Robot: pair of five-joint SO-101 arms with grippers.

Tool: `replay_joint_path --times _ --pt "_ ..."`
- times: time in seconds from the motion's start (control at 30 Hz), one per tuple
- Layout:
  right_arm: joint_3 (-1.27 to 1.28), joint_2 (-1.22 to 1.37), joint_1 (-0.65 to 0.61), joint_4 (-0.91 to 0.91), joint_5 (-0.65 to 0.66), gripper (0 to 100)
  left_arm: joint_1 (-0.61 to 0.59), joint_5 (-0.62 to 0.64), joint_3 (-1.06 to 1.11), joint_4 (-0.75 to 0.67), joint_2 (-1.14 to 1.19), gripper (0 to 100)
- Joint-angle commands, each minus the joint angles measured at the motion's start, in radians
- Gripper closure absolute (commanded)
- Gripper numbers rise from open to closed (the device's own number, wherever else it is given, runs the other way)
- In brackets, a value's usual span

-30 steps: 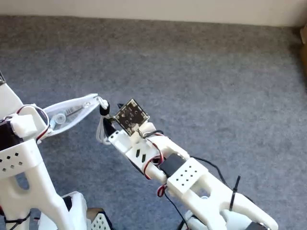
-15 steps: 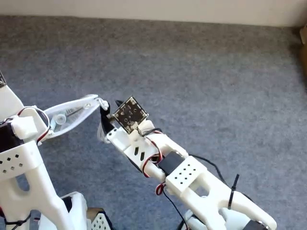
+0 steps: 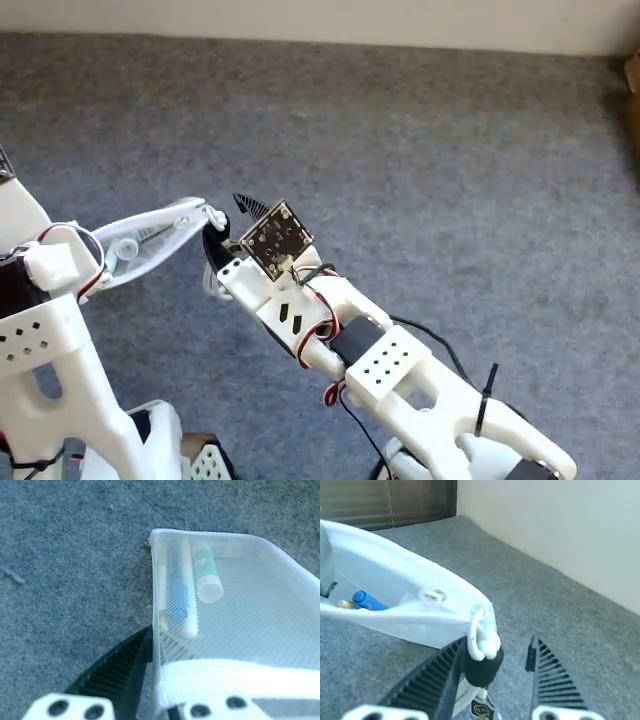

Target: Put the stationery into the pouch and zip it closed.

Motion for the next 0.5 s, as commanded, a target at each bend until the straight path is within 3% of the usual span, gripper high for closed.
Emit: replay_joint_path --times 0.0,0.17,0.4,0.47 --pt "-0.077 -0.019 -0.016 -0.030 -0.005 82.2 -0.005 -0.006 0.007 -0.015 0.012 99" --pt "-0.076 0.035 -0.016 -0.030 -0.002 82.4 -0.005 -0.006 0.007 -0.015 0.012 99" --pt "-0.084 0.074 -0.010 -0.031 0.000 99.3 -0.005 -0.006 0.007 -0.015 0.012 99" --pt "-0.079 0.045 -0.010 -0.031 0.000 99.3 -0.005 -0.006 0.008 -0.015 0.012 99"
